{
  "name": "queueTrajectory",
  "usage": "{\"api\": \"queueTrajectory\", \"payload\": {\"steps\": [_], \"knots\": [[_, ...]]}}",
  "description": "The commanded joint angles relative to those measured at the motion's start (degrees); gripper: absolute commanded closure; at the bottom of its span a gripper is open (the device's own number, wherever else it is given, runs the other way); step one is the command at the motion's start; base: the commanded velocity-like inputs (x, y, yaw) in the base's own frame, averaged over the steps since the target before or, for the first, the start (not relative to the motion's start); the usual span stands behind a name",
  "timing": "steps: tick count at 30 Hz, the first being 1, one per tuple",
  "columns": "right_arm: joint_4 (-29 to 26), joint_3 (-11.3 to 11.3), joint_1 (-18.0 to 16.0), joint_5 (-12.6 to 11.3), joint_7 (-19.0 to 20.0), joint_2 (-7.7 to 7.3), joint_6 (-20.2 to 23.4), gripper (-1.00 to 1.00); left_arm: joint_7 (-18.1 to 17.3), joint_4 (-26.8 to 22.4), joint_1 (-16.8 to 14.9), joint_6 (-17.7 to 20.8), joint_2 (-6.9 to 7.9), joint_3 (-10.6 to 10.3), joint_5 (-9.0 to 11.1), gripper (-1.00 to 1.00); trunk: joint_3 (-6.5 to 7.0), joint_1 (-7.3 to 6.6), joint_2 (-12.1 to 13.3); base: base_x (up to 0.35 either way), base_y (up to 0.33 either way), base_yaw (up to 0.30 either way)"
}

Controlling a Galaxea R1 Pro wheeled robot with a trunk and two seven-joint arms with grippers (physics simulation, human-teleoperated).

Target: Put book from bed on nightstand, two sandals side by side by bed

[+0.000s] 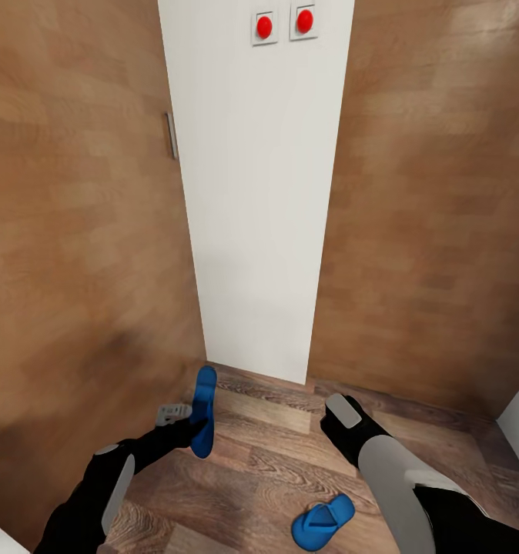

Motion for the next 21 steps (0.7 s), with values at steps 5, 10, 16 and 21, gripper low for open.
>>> {"api": "queueTrajectory", "payload": {"steps": [5, 10, 16, 21], "knots": [[-0.13, -0.23, -0.01, 0.11, -0.27, 0.03, 0.46, -1.0, -0.14, -0.03, -0.03, 0.53, -0.01, 0.05, 0.52, 1.0, -0.96, 1.09, -2.04, 0.0, 0.0, 0.0], [-0.1, -0.24, -0.01, 0.11, -0.27, 0.03, 0.46, -1.0, -0.13, -0.03, -0.03, 0.53, -0.01, 0.03, 0.52, 1.0, -1.86, 2.19, -4.05, 0.0, 0.0, 0.0], [-0.08, -0.23, -0.01, 0.11, -0.27, 0.03, 0.46, -1.0, -0.14, -0.05, -0.03, 0.53, -0.01, 0.03, 0.52, 1.0, -3.18, 2.35, -4.14, 0.0, 0.0, 0.0], [-0.08, -0.23, 0.07, 0.11, -0.27, 0.03, 0.46, -1.0, -0.13, -0.07, -0.03, 0.53, -0.01, 0.03, 0.5, 1.0, -4.29, 2.48, -4.21, 0.0, 0.0, 0.006]]}}
